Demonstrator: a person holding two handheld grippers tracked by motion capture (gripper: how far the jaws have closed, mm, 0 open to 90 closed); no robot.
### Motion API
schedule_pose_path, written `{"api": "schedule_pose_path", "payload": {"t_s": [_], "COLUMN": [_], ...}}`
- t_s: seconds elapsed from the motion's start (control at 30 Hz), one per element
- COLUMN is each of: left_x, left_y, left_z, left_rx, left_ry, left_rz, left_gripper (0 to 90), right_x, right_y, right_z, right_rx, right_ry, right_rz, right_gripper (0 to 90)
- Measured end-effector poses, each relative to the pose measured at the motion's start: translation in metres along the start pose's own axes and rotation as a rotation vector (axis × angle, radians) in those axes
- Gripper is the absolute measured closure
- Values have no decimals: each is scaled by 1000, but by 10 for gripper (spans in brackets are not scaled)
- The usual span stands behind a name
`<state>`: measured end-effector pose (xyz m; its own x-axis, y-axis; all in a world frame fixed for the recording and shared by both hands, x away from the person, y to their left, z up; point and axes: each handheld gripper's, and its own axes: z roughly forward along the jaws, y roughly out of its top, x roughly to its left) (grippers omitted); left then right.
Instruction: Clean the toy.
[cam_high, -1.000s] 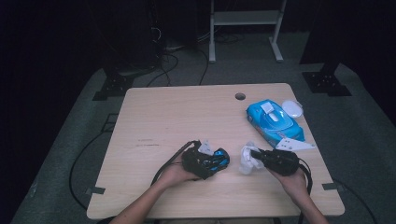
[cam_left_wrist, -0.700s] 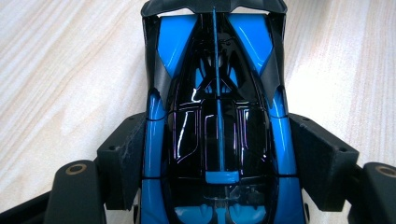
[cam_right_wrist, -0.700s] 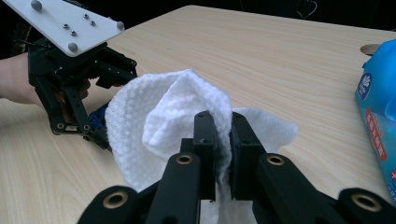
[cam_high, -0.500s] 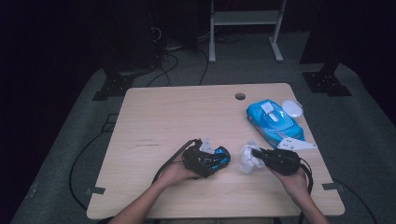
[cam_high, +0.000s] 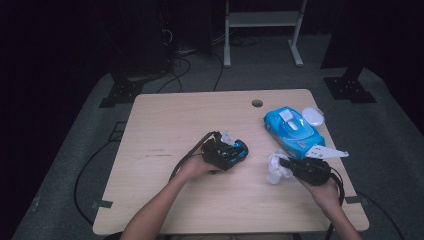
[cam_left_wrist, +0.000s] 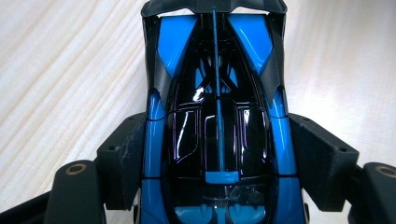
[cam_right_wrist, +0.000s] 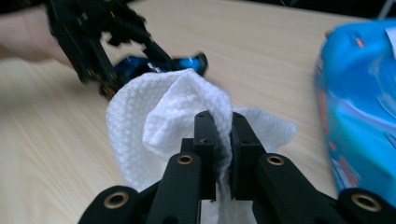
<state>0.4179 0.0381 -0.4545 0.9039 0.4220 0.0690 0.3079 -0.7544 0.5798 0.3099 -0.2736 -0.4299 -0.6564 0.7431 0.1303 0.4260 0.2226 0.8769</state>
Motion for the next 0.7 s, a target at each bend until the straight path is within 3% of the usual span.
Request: {"api": "schedule_pose_path", "payload": {"t_s": [0.2,0.27,0.3,0.47,0.57,0.7], "left_x": [6,8,9,11,9,6], "left_y": [-4,-4,-4,-5,-7,-12], "left_z": [9,9,9,-1,-10,-24], "left_rx": [-7,-9,-13,-52,-80,-110], "left_ry": [-22,-33,-38,-34,-22,-21], "left_rz": [-33,-40,-45,-54,-51,-52], "left_gripper": [259,258,257,194,174,164], "right_x": [-14,-16,-17,-19,-21,-24], "right_y": [-20,-25,-26,-20,-19,-20], "right_z": [9,14,15,5,-4,-9], "right_rx": [129,168,180,122,71,60], "right_ry": [-23,-34,-45,-30,-19,-27], "right_rz": [5,-3,-4,8,24,38], "right_gripper": [824,759,672,521,507,487]}}
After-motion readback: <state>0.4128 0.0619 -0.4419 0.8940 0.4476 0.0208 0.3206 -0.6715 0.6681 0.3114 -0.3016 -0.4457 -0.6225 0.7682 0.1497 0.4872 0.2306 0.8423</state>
